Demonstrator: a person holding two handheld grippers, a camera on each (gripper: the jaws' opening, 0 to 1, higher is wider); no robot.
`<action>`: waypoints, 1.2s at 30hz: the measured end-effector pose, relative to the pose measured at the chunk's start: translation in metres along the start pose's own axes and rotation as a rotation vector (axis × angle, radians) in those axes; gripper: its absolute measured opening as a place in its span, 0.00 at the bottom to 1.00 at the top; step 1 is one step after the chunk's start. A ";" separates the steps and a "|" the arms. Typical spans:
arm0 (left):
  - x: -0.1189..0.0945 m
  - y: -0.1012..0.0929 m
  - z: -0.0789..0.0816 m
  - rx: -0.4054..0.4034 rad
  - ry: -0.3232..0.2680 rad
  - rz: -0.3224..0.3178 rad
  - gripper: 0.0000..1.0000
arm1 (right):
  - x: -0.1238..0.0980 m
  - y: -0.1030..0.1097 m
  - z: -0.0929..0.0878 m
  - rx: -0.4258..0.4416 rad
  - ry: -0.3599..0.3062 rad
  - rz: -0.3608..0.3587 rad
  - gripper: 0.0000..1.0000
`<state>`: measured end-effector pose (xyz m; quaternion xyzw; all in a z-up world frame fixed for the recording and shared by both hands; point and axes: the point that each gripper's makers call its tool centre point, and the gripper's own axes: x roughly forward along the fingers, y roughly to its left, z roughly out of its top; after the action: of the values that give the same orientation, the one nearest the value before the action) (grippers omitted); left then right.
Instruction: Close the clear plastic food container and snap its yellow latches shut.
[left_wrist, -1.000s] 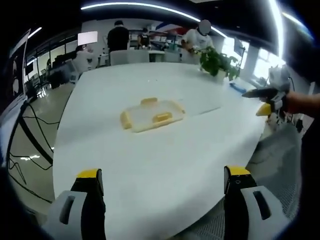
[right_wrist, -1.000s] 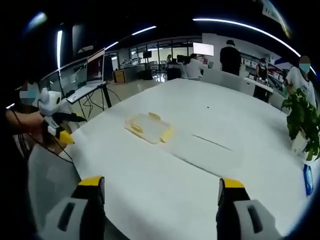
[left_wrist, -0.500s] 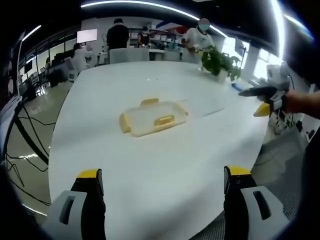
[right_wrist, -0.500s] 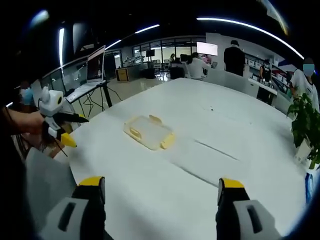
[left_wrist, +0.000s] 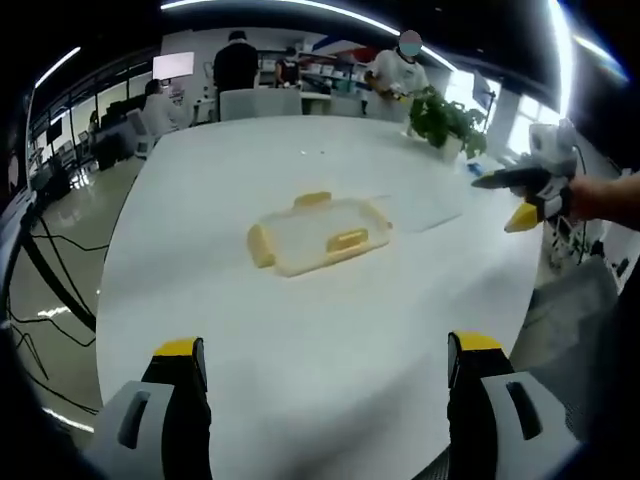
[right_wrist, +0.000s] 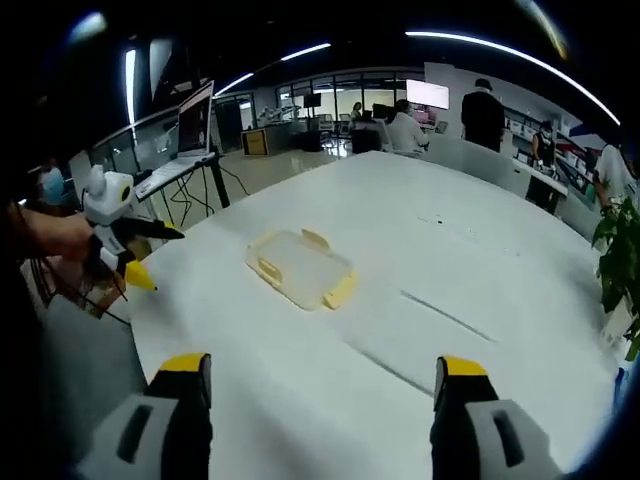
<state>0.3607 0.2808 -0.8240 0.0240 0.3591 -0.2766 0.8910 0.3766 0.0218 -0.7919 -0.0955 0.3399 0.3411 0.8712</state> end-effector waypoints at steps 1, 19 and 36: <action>0.002 0.002 0.000 0.001 0.002 -0.002 0.99 | 0.001 0.000 0.002 -0.005 0.000 0.004 0.93; 0.027 0.029 0.021 0.025 0.010 0.002 0.99 | 0.033 -0.012 0.032 -0.077 -0.005 0.060 0.93; 0.047 0.048 0.031 0.039 0.005 0.003 0.99 | 0.066 -0.017 0.061 -0.133 -0.007 0.131 0.94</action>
<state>0.4317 0.2915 -0.8389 0.0426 0.3556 -0.2824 0.8899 0.4556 0.0682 -0.7909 -0.1296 0.3187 0.4194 0.8401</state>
